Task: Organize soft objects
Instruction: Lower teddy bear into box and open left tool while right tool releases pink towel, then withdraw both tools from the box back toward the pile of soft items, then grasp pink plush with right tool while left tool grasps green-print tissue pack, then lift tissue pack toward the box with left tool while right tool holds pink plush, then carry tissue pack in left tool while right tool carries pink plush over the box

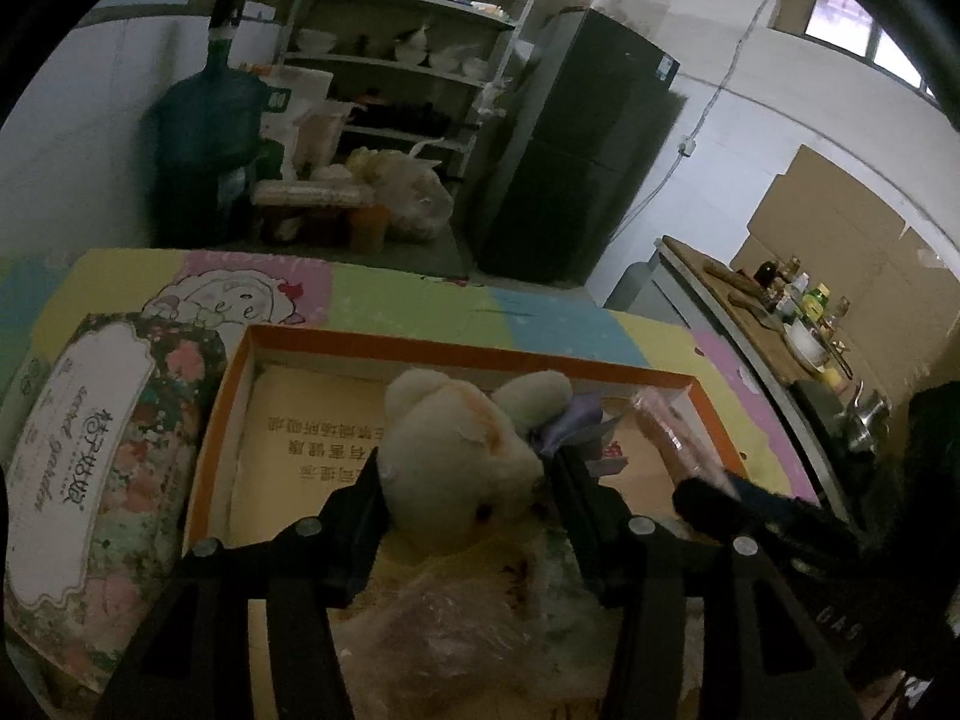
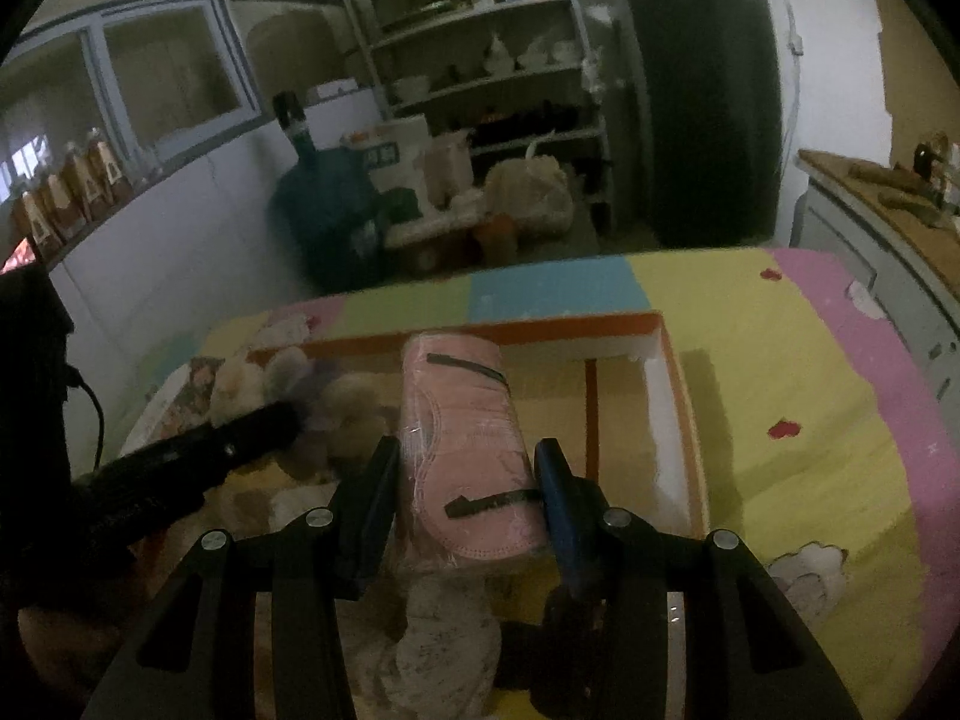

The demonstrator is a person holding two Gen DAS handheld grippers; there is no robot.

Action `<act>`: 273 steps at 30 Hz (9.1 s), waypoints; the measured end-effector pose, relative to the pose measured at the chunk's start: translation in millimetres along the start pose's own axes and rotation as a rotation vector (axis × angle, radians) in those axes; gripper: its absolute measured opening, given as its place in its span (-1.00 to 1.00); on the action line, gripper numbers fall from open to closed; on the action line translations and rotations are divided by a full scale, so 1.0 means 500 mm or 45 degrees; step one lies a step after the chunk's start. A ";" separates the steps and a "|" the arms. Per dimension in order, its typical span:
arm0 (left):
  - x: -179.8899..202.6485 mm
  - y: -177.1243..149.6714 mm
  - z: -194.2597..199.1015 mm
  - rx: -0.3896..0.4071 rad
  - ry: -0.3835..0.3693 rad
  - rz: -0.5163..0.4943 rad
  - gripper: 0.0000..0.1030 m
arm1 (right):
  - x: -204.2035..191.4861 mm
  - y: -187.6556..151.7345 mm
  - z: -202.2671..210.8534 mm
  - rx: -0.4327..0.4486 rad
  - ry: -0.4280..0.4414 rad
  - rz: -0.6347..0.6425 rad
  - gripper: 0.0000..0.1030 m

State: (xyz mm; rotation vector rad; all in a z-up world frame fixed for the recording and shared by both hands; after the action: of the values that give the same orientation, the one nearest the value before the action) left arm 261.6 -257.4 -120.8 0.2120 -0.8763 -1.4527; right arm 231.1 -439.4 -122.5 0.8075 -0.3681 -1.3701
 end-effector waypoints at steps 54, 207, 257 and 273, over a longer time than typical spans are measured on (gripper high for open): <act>-0.153 -0.041 0.380 0.514 0.247 -0.234 0.62 | -0.193 -0.077 0.201 0.369 -0.041 0.010 0.37; -0.364 -0.187 0.379 0.219 0.049 -0.123 -0.21 | -0.475 -0.229 0.100 0.206 0.257 -0.127 0.03; -0.236 -0.187 0.395 0.191 -0.101 -0.303 -0.49 | -0.440 -0.220 0.175 0.302 0.160 -0.144 0.03; -0.150 -0.160 0.352 0.191 -0.116 -0.364 -0.49 | -0.354 -0.197 0.207 0.353 0.097 -0.161 0.02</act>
State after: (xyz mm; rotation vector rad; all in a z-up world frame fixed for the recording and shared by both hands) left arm 98.9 -135.9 -79.1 0.3987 -1.0626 -1.6721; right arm 56.1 -299.9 -81.8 1.1248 -0.4602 -1.4188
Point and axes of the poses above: each gripper's, at about its wrist camera, not at the fingertips, and z roughly against the way its jaws point, x to its right, y to its top, the point moved 5 cm from there along -z, roughly the way its jaws point, and after that the axes turned 6 degrees about z, right-handed, at the moved point
